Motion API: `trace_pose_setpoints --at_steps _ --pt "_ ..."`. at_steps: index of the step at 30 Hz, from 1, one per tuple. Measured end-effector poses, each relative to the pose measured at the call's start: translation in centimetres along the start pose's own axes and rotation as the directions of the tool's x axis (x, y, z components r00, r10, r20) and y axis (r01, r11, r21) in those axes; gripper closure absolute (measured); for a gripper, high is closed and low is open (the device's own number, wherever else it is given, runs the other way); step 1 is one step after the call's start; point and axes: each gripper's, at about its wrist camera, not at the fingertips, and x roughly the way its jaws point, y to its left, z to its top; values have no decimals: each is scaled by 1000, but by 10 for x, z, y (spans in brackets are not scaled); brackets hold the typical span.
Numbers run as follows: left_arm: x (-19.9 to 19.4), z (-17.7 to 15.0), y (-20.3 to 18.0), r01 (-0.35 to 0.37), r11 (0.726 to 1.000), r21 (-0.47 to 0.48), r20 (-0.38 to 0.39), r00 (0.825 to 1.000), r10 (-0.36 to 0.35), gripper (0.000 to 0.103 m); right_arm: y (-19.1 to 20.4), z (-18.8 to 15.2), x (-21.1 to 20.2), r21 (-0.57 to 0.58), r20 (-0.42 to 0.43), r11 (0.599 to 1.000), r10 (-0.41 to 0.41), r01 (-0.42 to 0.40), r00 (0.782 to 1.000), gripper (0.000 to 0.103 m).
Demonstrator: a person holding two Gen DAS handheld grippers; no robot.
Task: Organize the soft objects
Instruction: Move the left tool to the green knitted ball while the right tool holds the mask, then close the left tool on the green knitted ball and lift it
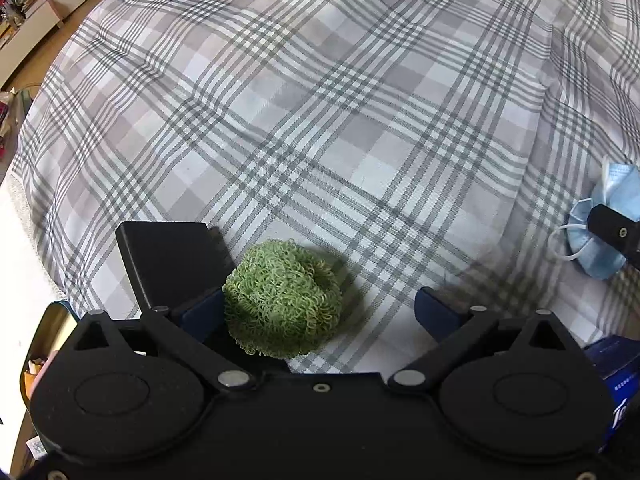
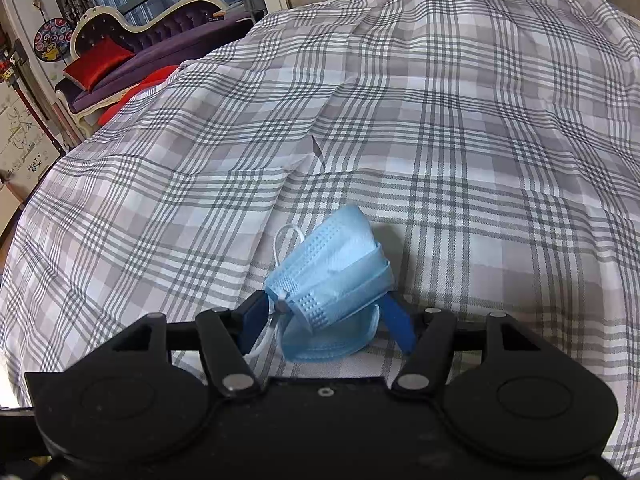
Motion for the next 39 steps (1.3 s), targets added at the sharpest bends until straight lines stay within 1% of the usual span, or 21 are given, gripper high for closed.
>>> trace_pose_setpoints --at_steps 4,6,7,8,9,10,11,13,17,20,21,22,24,26,27,30,33,36,38,39 --pt "4 1 -1 -11 1000 -2 2 1000 11 6 1 0 0 -3 0 1000 2 -2 1000 39" --pt "6 1 -3 -26 1000 1 4 1000 26 11 0 0 0 -1 0 1000 3 -3 1000 38" --pt "7 1 -4 -34 999 4 2 999 34 21 0 0 0 -1 0 1000 4 -4 1000 38" --pt "10 1 -4 -25 1000 6 -11 1000 25 41 -1 1 0 1 0 1000 5 -5 1000 38" --pt "14 1 -1 20 1000 -4 -45 999 -20 50 -1 1 -1 3 0 1000 7 -7 1000 38" --pt "17 2 2 72 997 -34 -70 995 -74 57 -1 1 -1 3 1 1000 8 -8 1000 38" --pt "17 3 4 91 994 -55 -69 993 -95 59 -2 1 -1 4 2 1000 8 -8 1000 38" --pt "14 5 2 102 994 -47 -61 993 -105 65 -2 1 -1 5 2 1000 10 -10 1000 38" --pt "10 8 -10 127 992 -14 -63 990 -127 66 -3 1 -2 13 4 1000 10 -10 1000 38" --pt "3 16 -11 194 981 -17 -76 978 -195 65 -4 2 -1 13 5 1000 6 -6 1000 38" --pt "-1 17 -10 206 978 -19 -73 976 -207 65 -4 1 0 14 5 1000 3 -3 1000 38" --pt "-6 19 -8 205 979 -14 -59 977 -205 65 -5 1 0 16 3 1000 4 -4 1000 38" --pt "-17 21 -2 181 984 4 -28 983 -180 60 -7 2 1 24 -1 1000 7 -7 1000 38" --pt "-24 23 6 163 987 12 -15 987 -163 46 -7 3 2 26 -2 1000 9 -9 1000 38" --pt "-27 24 10 155 988 12 -14 988 -155 43 -7 3 2 25 -2 1000 10 -10 1000 38" --pt "-29 22 18 137 991 11 -10 991 -137 41 -6 2 2 23 -4 1000 17 -17 1000 38" --pt "-22 27 22 125 992 -15 -20 992 -125 41 -7 2 1 30 -4 999 21 -21 1000 38" --pt "-18 39 26 133 989 -67 0 991 -133 40 -12 4 -2 55 0 998 27 -27 1000 38" --pt "-16 52 28 127 987 -94 22 992 -125 35 -17 5 -3 74 6 997 25 -25 1000 37" --pt "-16 58 28 116 988 -99 34 993 -114 33 -19 6 -3 84 6 996 24 -24 1000 35"
